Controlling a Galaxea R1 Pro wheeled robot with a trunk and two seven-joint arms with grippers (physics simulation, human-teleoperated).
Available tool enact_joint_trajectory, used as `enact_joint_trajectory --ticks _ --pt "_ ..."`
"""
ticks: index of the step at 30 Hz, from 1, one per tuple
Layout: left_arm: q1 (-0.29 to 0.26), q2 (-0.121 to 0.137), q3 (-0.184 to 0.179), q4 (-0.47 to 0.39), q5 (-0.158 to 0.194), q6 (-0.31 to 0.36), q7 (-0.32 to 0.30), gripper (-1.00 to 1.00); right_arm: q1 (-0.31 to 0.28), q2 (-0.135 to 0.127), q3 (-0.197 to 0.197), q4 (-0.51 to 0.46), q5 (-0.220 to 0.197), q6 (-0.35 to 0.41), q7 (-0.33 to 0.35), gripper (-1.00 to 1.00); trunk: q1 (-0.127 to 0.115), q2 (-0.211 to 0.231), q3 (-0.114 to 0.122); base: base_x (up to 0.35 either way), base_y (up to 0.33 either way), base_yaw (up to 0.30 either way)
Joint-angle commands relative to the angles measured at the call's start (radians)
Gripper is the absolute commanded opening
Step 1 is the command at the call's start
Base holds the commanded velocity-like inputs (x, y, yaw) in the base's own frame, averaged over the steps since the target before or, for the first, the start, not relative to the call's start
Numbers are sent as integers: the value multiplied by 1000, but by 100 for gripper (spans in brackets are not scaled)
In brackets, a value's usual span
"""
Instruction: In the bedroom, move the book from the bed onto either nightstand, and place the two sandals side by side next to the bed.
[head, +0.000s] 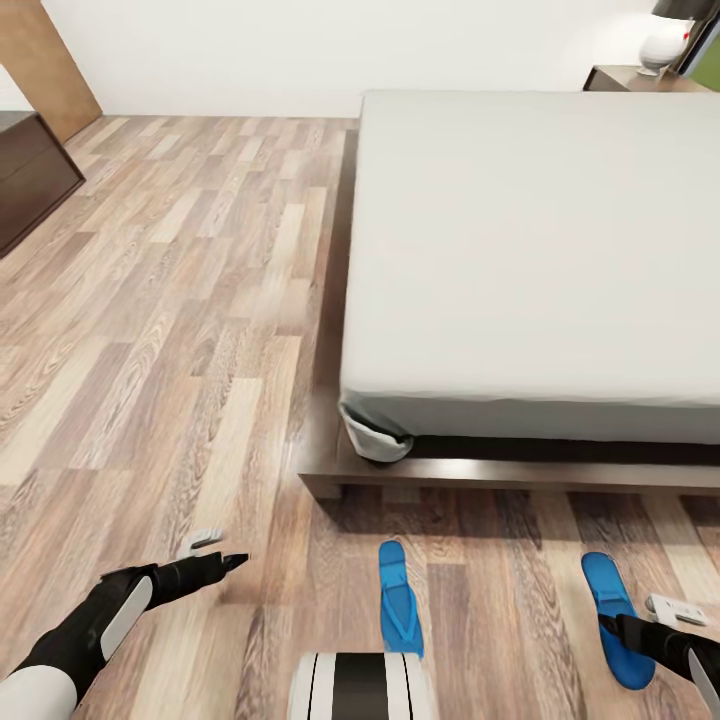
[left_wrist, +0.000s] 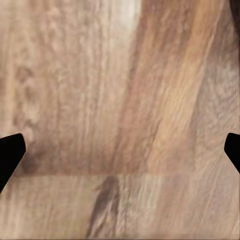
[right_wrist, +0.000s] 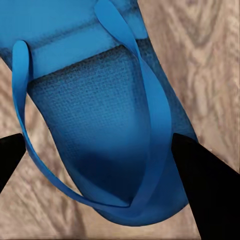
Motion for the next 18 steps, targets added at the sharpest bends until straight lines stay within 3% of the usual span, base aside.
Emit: enact_joint_trajectory --ticks 1,18 --pt "0 1 -4 0 8 4 1 100 -1 1 -8 -3 10 6 9 -100 0 0 -1 0 306 0" --pt "0 1 -4 -1 8 4 1 100 -1 1 -8 -3 10 6 9 -100 0 0 -1 33 313 0"
